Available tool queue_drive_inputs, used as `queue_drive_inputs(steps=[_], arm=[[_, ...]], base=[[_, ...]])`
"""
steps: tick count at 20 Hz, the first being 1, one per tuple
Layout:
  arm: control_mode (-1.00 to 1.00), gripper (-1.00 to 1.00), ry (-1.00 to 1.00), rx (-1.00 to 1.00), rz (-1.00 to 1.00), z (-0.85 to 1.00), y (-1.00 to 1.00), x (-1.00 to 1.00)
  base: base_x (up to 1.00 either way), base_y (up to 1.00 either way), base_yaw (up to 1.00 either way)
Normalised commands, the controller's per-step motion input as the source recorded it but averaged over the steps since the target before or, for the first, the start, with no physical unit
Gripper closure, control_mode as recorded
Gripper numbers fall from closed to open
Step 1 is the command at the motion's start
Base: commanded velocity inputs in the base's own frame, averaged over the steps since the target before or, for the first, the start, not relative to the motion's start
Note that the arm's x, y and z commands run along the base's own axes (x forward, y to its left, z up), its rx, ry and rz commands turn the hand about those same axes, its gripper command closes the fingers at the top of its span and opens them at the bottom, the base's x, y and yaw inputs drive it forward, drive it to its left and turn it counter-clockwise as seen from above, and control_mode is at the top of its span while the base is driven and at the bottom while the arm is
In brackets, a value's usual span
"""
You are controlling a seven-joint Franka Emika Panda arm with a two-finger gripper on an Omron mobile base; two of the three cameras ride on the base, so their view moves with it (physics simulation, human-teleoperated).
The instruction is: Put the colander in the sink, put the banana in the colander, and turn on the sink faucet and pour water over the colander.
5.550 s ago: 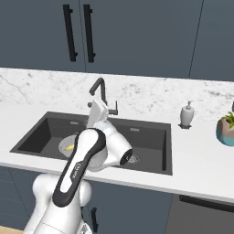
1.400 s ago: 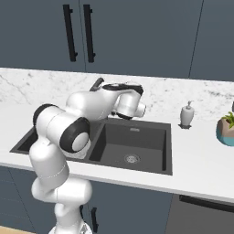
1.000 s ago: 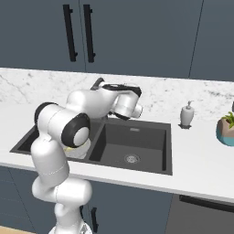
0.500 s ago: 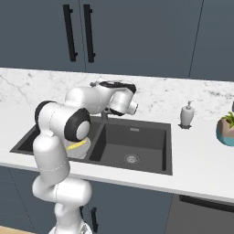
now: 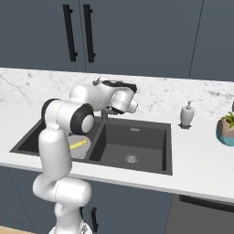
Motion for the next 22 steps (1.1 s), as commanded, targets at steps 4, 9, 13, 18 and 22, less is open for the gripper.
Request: queue_drive_inputs(steps=[4, 9, 13, 18, 22], arm=[[-1.0, -1.0, -0.02, -0.11, -0.15, 0.0, 0.95, 0.0], [-1.0, -1.0, 0.0, -0.07, -0.17, -0.01, 0.83, 0.2], [-1.0, -1.0, 0.0, -0.03, -0.17, -0.06, 0.72, 0.41], [-1.0, -1.0, -0.02, 0.0, -0.21, -0.05, 0.54, 0.44], [-1.0, -1.0, -0.03, 0.0, -0.23, 0.0, 0.44, 0.48]], base=[[0.0, 0.0, 0.0], [0.0, 0.0, 0.0], [0.0, 0.0, 0.0], [0.0, 0.0, 0.0], [0.0, 0.0, 0.0]])
